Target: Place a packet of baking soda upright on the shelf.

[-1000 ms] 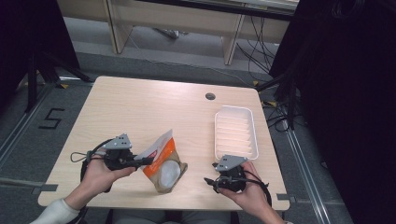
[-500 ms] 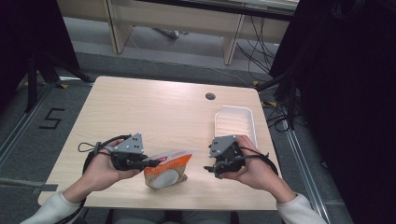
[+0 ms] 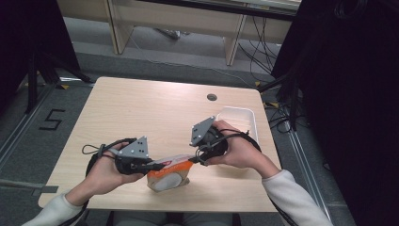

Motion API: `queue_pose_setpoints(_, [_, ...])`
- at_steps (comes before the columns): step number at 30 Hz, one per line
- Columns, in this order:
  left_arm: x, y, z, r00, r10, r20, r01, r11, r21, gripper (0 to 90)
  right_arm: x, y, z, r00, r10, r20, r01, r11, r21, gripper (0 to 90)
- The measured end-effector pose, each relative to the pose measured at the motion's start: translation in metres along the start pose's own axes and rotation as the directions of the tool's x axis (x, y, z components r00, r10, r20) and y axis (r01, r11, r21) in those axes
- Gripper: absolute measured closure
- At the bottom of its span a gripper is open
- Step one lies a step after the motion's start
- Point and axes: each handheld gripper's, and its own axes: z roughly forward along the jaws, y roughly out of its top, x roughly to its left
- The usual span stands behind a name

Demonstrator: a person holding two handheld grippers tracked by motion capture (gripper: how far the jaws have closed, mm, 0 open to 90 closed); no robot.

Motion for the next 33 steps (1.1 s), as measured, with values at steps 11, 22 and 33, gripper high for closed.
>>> queue_pose_setpoints(11, [0.001, -0.003, -0.002, 0.9999, -0.01, -0.011, 0.01, 0.9999, -0.008, 89.5, 0.004, 0.016, 0.033, 0.99, -0.088, -0.11, 0.099, 0.991, 0.095, 80.0])
queue_pose_setpoints(22, [0.006, -0.014, -0.005, 0.9988, -0.028, -0.039, 0.026, 0.9986, -0.045, 86.5, 0.006, 0.026, 0.029, 0.9908, -0.031, -0.132, 0.051, 0.987, 0.151, 90.0])
queue_pose_setpoints(33, [0.01, -0.044, -0.025, 0.9788, -0.109, -0.174, 0.089, 0.9891, -0.117, 29.2, 0.0, 0.037, 0.022, 0.9925, 0.001, -0.122, 0.022, 0.983, 0.183, 90.0])
